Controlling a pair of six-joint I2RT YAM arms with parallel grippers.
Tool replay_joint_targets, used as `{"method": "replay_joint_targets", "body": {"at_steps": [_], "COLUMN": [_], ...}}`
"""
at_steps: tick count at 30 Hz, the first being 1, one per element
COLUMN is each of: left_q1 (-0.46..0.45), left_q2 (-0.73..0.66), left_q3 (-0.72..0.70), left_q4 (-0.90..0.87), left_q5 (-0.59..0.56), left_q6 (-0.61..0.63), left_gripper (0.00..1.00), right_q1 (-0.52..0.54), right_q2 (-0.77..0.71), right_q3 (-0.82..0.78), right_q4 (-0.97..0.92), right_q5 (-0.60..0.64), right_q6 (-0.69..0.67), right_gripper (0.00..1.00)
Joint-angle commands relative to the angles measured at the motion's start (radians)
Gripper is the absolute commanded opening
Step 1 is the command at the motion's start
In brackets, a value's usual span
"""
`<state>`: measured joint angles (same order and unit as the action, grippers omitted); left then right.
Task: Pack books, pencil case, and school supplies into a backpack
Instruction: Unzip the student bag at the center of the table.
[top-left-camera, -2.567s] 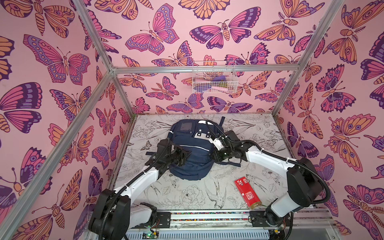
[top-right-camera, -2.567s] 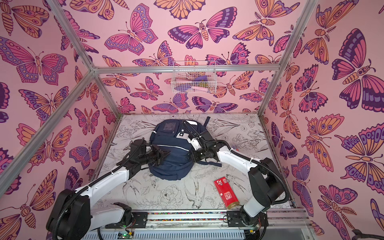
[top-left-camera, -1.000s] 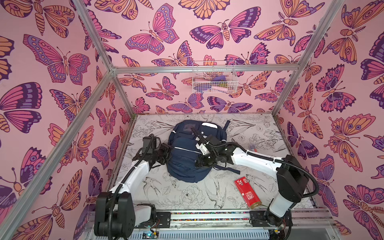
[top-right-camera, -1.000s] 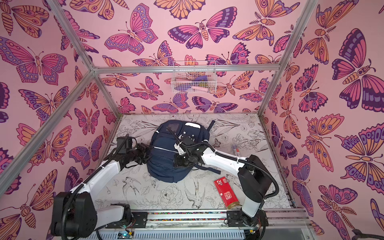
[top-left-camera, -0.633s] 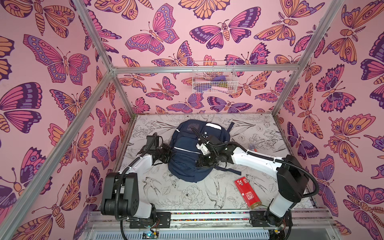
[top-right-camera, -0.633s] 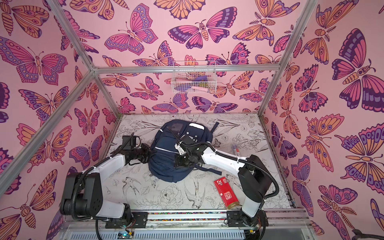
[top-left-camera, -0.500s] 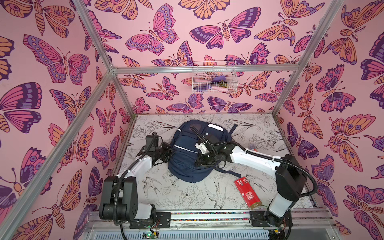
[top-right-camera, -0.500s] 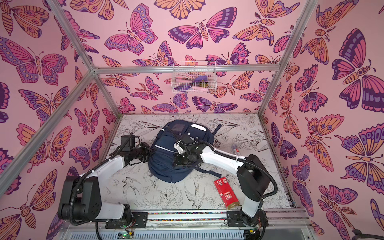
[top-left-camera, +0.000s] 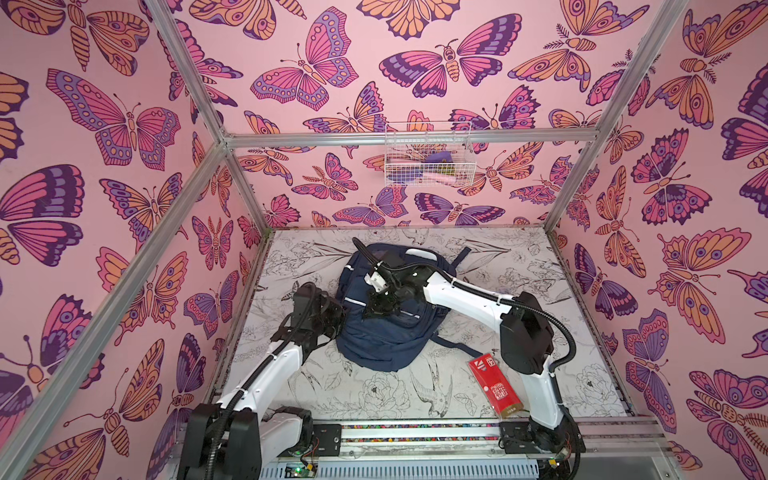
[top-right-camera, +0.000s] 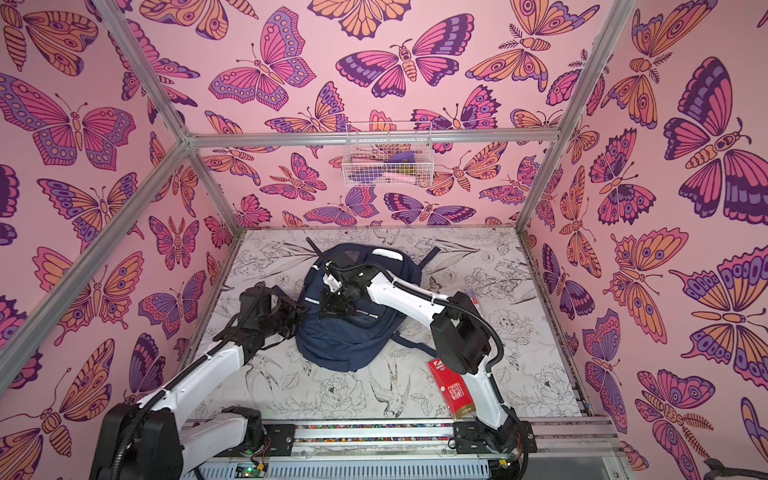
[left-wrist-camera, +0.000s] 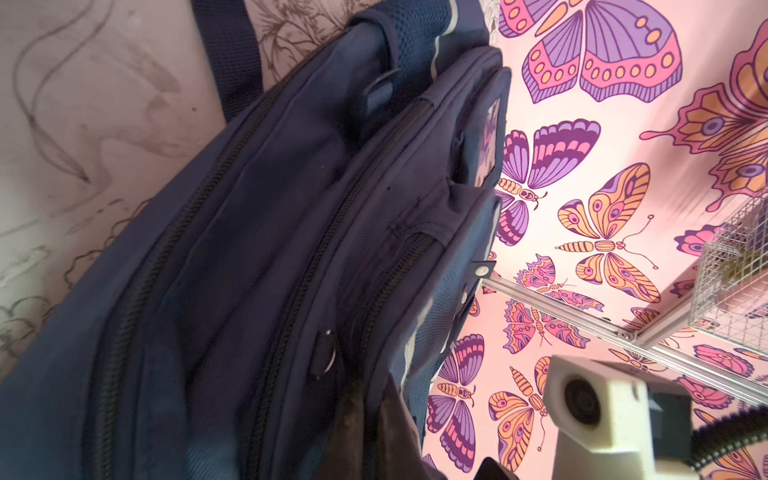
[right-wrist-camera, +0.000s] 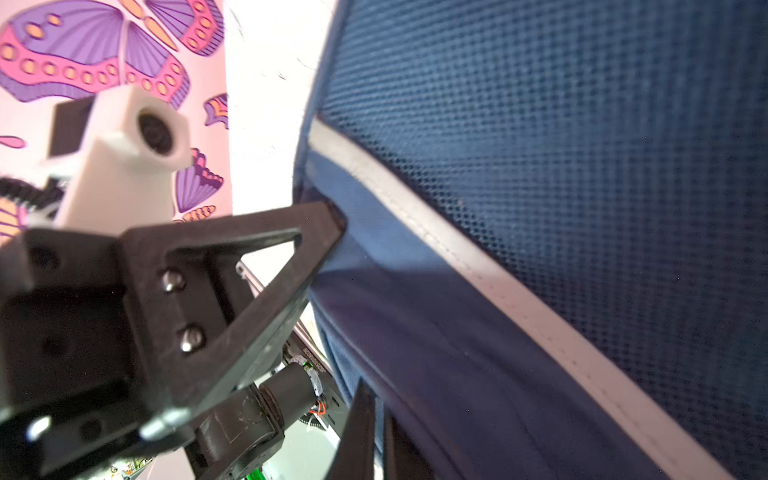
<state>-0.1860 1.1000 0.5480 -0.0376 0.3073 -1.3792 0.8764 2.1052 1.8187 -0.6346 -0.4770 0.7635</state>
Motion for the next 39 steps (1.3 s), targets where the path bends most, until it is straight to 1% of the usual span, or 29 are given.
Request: {"method": "replay_joint_targets", "body": {"at_steps": [1, 4, 6, 10, 11, 13, 14, 15, 17, 19, 23, 25, 26, 32, 34, 36, 39], "left_q1": [-0.067, -0.101, -0.125, -0.128, -0.13, -0.126, -0.113, -0.098, -0.057, -0.024, -0.001, -0.011, -0.017, -0.051, -0.053, -0.052, -0.053], "left_q2": [-0.107, -0.201, -0.248, -0.263, -0.25, -0.215, -0.192, -0.164, -0.1, -0.034, 0.116, 0.162, 0.216, 0.306, 0.328, 0.349, 0.353], "left_q3": [-0.034, -0.061, -0.056, -0.047, -0.026, 0.018, 0.048, 0.075, 0.116, 0.144, 0.201, 0.229, 0.234, 0.222, 0.217, 0.209, 0.194], "left_q4": [-0.068, -0.142, -0.217, -0.234, -0.234, -0.234, -0.245, -0.259, -0.261, -0.242, -0.182, -0.161, -0.139, -0.015, 0.023, 0.067, 0.132], "left_q5": [0.088, 0.064, 0.03, 0.02, 0.029, 0.036, 0.038, 0.038, 0.047, 0.064, 0.128, 0.168, 0.186, 0.21, 0.217, 0.229, 0.249], "left_q6": [-0.044, -0.078, -0.075, -0.064, -0.05, -0.014, 0.014, 0.04, 0.08, 0.111, 0.155, 0.165, 0.164, 0.141, 0.13, 0.115, 0.08], "left_gripper": [0.0, 0.0, 0.0, 0.0, 0.09, 0.4, 0.51, 0.55, 0.61, 0.63, 0.6, 0.58, 0.58, 0.56, 0.52, 0.41, 0.14], "right_q1": [-0.037, -0.082, -0.121, -0.17, -0.176, -0.177, -0.177, -0.177, -0.178, -0.177, -0.175, -0.173, -0.171, -0.153, -0.138, -0.125, -0.116], "right_q2": [-0.03, -0.118, -0.168, -0.225, -0.232, -0.252, -0.261, -0.268, -0.281, -0.291, -0.298, -0.297, -0.298, -0.293, -0.288, -0.28, -0.274], "right_q3": [-0.019, -0.112, -0.159, -0.198, -0.204, -0.231, -0.249, -0.26, -0.287, -0.31, -0.34, -0.348, -0.352, -0.359, -0.357, -0.352, -0.349], "right_q4": [0.022, -0.027, -0.065, -0.141, -0.155, -0.144, -0.134, -0.128, -0.112, -0.093, -0.058, -0.047, -0.04, -0.013, -0.007, -0.007, 0.001], "right_q5": [0.079, 0.074, 0.054, 0.028, 0.012, -0.028, -0.045, -0.051, -0.06, -0.07, -0.078, -0.081, -0.079, -0.084, -0.084, -0.079, -0.071], "right_q6": [-0.072, -0.154, -0.211, -0.306, -0.326, -0.352, -0.355, -0.357, -0.352, -0.339, -0.313, -0.304, -0.299, -0.275, -0.27, -0.268, -0.254], "right_gripper": [0.0, 0.0, 0.0, 0.0, 0.0, 0.0, 0.0, 0.0, 0.0, 0.0, 0.0, 0.0, 0.0, 0.0, 0.0, 0.0, 0.0]}}
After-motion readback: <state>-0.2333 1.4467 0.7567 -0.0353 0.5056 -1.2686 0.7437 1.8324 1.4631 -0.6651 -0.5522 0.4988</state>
